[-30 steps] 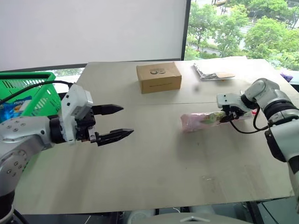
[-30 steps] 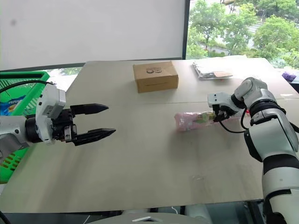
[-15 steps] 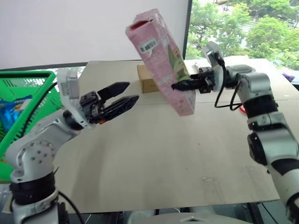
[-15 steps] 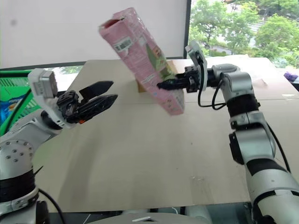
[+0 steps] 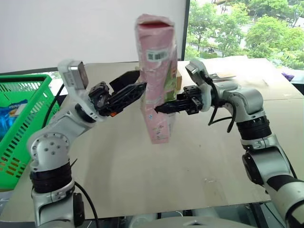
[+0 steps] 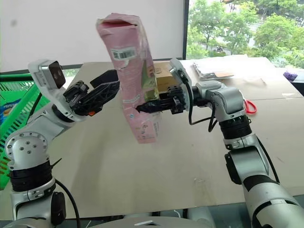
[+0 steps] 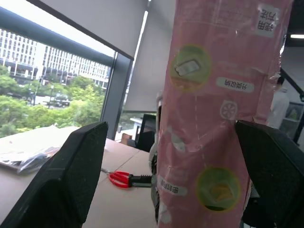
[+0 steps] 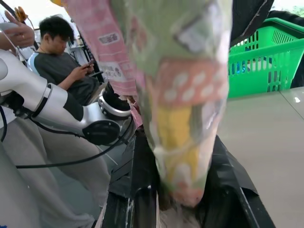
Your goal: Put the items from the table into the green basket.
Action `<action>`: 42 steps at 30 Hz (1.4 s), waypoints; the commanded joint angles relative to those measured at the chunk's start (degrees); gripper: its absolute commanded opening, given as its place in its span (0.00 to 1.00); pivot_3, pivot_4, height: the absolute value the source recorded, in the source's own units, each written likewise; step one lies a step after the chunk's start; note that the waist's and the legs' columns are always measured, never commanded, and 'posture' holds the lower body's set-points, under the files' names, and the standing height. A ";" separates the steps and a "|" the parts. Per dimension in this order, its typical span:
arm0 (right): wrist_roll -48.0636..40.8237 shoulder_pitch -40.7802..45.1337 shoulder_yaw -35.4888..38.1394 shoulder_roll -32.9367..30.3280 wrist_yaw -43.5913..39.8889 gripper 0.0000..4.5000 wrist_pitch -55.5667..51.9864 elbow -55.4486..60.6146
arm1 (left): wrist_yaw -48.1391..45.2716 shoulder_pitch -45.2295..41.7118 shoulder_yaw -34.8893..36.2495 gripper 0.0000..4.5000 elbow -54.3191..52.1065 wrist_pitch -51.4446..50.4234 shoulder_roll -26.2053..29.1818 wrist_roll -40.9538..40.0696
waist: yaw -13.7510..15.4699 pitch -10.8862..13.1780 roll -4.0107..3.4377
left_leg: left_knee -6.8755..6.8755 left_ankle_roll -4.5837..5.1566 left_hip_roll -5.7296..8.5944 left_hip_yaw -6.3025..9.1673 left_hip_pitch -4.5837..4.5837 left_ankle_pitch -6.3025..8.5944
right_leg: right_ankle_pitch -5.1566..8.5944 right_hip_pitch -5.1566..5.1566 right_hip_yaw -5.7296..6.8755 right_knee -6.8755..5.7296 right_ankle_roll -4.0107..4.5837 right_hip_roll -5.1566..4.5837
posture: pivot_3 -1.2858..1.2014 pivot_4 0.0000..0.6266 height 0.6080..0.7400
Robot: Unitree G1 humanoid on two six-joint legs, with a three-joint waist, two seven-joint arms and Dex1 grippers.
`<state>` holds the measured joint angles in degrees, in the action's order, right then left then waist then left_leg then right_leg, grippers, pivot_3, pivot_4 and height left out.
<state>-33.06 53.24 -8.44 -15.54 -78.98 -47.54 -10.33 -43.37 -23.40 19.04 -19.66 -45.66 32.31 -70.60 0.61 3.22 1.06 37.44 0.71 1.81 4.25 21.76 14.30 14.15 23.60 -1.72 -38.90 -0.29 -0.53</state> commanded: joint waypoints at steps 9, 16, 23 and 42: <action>-5.49 3.89 4.80 2.70 4.49 0.08 -2.62 -2.09 | -2.24 -0.45 -4.21 1.00 -2.23 -1.22 1.63 0.11 | 0.06 0.00 0.00 | 0.00 0.00 0.00 0.01 0.00 0.00 | 0.00 0.00 0.02 0.00 0.00 0.00 | 0.54 0.00 1.00; -3.55 4.21 3.74 2.75 6.28 0.08 -1.39 -3.33 | -3.45 -0.80 -5.46 1.00 -2.18 -1.33 1.62 -0.45 | 0.05 0.00 0.00 | 0.00 0.01 0.00 0.01 0.00 0.00 | 0.00 0.00 0.02 0.00 0.00 0.02 | 0.54 0.00 1.00; -4.09 5.94 5.18 3.57 8.67 0.08 -2.35 -6.72 | -4.77 -0.91 -7.13 1.00 -1.76 -0.97 2.35 1.67 | -0.03 0.01 -0.01 | -0.01 0.01 -0.01 -0.01 -0.01 0.00 | 0.00 0.00 -0.02 0.00 0.00 0.06 | 0.53 0.00 1.00; -1.71 2.33 -0.57 0.85 4.11 0.87 -0.16 -2.37 | -2.91 -2.78 -5.69 0.25 0.58 0.74 -0.63 3.26 | -0.16 0.01 -0.01 | -0.01 0.02 -0.02 0.00 0.02 0.01 | 0.00 0.01 -0.01 0.02 0.00 0.04 | 0.53 0.00 1.00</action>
<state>-34.16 55.23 -9.16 -14.65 -74.26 -48.53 -14.80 -46.20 -24.52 12.74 -18.27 -45.81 31.89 -66.48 0.45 3.23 1.05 37.43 0.72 1.80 4.25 21.77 14.30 14.15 23.62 -1.73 -38.88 -0.29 -0.48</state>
